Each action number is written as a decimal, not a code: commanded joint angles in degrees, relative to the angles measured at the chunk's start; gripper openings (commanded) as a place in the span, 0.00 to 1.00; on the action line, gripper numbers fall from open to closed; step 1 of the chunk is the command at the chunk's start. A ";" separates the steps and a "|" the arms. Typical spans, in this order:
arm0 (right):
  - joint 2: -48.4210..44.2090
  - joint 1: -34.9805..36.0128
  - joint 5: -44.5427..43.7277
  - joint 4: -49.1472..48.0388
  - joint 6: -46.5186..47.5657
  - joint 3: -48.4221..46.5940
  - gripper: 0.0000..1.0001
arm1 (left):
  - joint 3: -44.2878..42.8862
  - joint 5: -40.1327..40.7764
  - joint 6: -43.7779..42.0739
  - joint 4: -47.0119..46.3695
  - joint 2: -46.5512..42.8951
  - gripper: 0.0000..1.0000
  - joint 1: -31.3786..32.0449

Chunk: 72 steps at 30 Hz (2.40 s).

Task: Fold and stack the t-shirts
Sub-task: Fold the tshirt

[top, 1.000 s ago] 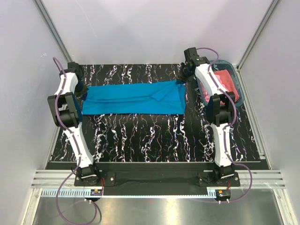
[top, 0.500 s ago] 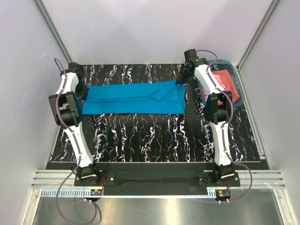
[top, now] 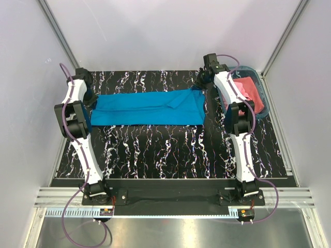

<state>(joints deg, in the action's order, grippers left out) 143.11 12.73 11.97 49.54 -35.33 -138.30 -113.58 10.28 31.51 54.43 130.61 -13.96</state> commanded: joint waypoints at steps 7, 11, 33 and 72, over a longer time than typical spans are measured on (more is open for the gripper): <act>2.70 -1.66 4.98 -8.92 -7.20 -1.36 0.06 | -3.75 -0.53 0.05 -0.13 0.79 0.39 -0.28; 6.64 -2.62 11.92 -19.37 -17.29 -0.91 0.21 | -4.72 2.01 1.01 1.37 -2.89 0.74 -0.19; -10.40 3.08 17.12 -14.56 -6.85 22.11 0.58 | 29.81 -8.35 -0.13 -8.29 -28.82 0.72 13.60; 4.90 5.20 17.83 -21.59 -16.87 11.83 0.34 | 29.73 -6.50 -2.33 -5.74 -31.64 0.71 15.36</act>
<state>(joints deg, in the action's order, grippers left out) 147.09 17.63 28.67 29.80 -50.43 -123.17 -82.74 3.01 30.06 49.52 99.46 1.43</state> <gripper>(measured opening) 0.357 0.713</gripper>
